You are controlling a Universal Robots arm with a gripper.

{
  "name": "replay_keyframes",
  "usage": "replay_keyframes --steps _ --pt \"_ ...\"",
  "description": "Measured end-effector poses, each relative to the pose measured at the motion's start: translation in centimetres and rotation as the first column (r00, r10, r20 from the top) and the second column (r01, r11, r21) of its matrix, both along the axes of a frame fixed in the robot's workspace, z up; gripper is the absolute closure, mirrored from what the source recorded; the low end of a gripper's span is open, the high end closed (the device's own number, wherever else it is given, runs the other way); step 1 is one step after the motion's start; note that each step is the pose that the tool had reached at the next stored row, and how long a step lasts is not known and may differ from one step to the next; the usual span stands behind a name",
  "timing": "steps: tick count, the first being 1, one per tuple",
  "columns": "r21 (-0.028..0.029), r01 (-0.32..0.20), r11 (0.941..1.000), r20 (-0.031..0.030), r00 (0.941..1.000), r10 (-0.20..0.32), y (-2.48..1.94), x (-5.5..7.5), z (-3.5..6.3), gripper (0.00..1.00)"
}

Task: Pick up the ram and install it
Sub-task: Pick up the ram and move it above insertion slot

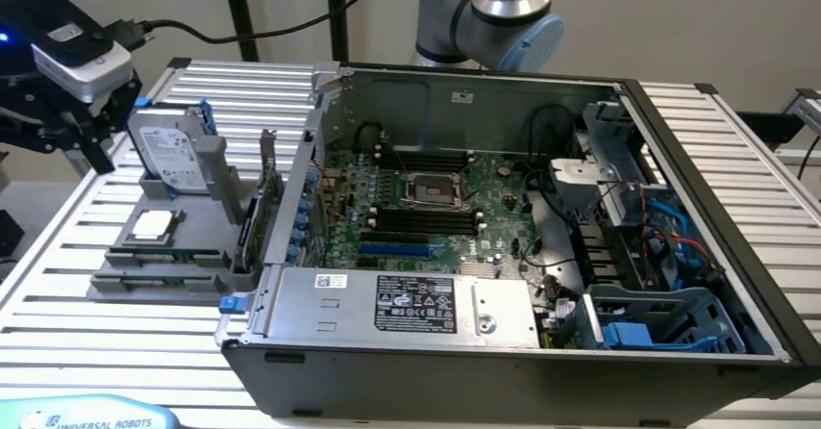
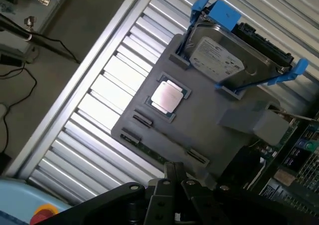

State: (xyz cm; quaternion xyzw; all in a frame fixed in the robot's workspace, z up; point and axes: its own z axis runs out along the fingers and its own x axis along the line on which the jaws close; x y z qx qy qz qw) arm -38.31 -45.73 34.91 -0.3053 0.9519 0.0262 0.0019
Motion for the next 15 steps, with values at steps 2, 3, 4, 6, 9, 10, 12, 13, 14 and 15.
replay_keyframes --steps 2,3,4,6,9,10,12,13,14,15 --pt "0.0001 -0.036 0.9994 0.0 0.9994 0.036 0.0 0.0 -0.16 0.89" --pt "0.0001 -0.054 0.9986 0.0001 0.9986 0.054 0.0 0.0 -0.25 0.89" --pt "0.0001 -0.072 0.9974 0.0001 0.9974 0.072 0.0 0.0 -0.33 0.89" --pt "0.0 -0.108 0.9942 -0.0001 0.9942 0.108 0.0 0.0 -0.49 0.89" --pt "0.0 -0.163 0.9867 0.0 0.9867 0.163 0.0 0.0 -0.75 0.89" --pt "0.0 -0.18 0.9836 0.0 0.9836 0.18 0.0 0.0 -0.82 0.89" --pt "0.0001 -0.216 0.9765 0.0001 0.9765 0.216 0.0 0.0 -0.99 0.89" --pt "0.0001 -0.233 0.9724 0.0001 0.9724 0.233 0.0 0.0 -1.07 0.89" --pt "0.0 -0.251 0.9679 0.0 0.9679 0.251 0.0 0.0 -1.15 0.89" --pt "0.0001 -0.268 0.9634 0.0 0.9634 0.268 0.0 0.0 -1.23 0.89"
